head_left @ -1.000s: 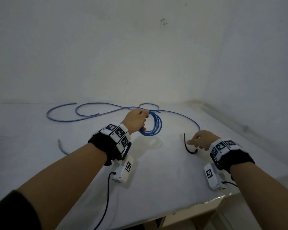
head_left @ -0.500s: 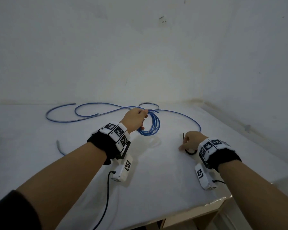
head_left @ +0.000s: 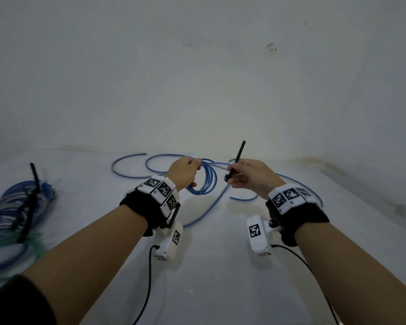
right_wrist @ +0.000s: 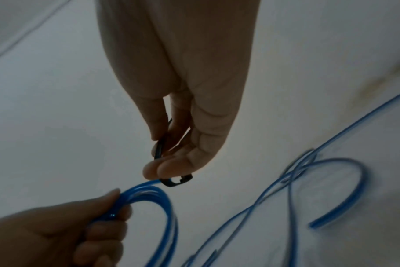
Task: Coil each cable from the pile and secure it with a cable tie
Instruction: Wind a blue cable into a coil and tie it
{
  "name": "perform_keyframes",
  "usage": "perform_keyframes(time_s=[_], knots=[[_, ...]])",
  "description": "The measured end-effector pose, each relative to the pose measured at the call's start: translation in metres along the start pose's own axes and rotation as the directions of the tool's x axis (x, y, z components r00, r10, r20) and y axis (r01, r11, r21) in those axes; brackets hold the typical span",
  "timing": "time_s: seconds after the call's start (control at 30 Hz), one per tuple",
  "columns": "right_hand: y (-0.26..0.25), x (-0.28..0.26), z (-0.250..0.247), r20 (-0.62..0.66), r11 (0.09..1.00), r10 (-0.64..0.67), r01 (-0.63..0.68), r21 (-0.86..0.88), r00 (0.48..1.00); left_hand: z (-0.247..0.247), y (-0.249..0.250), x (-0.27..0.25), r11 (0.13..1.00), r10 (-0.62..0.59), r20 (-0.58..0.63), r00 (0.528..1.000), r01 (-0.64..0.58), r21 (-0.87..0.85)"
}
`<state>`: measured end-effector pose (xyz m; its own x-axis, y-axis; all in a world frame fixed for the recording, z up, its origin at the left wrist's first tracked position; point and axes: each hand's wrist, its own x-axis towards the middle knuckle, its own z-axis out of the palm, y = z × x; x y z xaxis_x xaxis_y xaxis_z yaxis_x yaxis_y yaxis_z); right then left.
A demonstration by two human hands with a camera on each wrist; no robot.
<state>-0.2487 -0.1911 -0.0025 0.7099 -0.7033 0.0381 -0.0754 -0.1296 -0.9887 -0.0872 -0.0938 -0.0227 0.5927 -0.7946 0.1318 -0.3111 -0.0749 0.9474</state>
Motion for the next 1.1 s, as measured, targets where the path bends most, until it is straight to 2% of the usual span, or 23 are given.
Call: perform_keyframes(time_s=[0.13, 0.27, 0.4, 0.5, 0.63, 0.83, 0.97, 1.1], knots=[[-0.011, 0.013, 0.047, 0.106, 0.989, -0.089, 0.075, 0.128, 0.99, -0.034, -0.008, -0.003, 0.999, -0.038, -0.08, 0.996, 0.04, 0.021], [-0.013, 0.02, 0.089, 0.175, 0.991, -0.119, 0.106, 0.08, 0.977, -0.062, -0.015, -0.008, 0.998, -0.059, -0.16, 0.985, 0.059, -0.006], [-0.016, 0.027, 0.124, 0.235, 0.988, -0.152, 0.143, 0.056, 0.96, -0.082, -0.019, -0.012, 0.998, -0.065, -0.179, 0.982, 0.064, -0.016], [-0.019, 0.031, 0.144, 0.228, 0.975, -0.223, 0.216, 0.055, 0.948, -0.097, -0.022, -0.016, 0.998, -0.056, -0.21, 0.976, 0.063, 0.026], [-0.02, 0.037, 0.167, 0.188, 0.946, -0.325, 0.315, 0.081, 0.927, -0.116, -0.028, -0.019, 0.994, -0.082, -0.193, 0.978, 0.094, 0.056], [-0.018, 0.037, 0.19, 0.212, 0.951, -0.297, 0.267, 0.156, 0.931, -0.136, -0.034, -0.023, 0.973, -0.156, -0.21, 0.965, 0.187, 0.135], [-0.019, 0.038, 0.202, 0.209, 0.957, -0.257, 0.218, 0.191, 0.944, -0.145, -0.037, -0.026, 0.963, -0.13, -0.193, 0.973, 0.17, 0.207], [-0.024, 0.04, 0.211, 0.145, 0.952, -0.245, 0.209, 0.226, 0.959, -0.152, -0.037, -0.027, 0.961, -0.081, -0.254, 0.964, 0.144, 0.236]])
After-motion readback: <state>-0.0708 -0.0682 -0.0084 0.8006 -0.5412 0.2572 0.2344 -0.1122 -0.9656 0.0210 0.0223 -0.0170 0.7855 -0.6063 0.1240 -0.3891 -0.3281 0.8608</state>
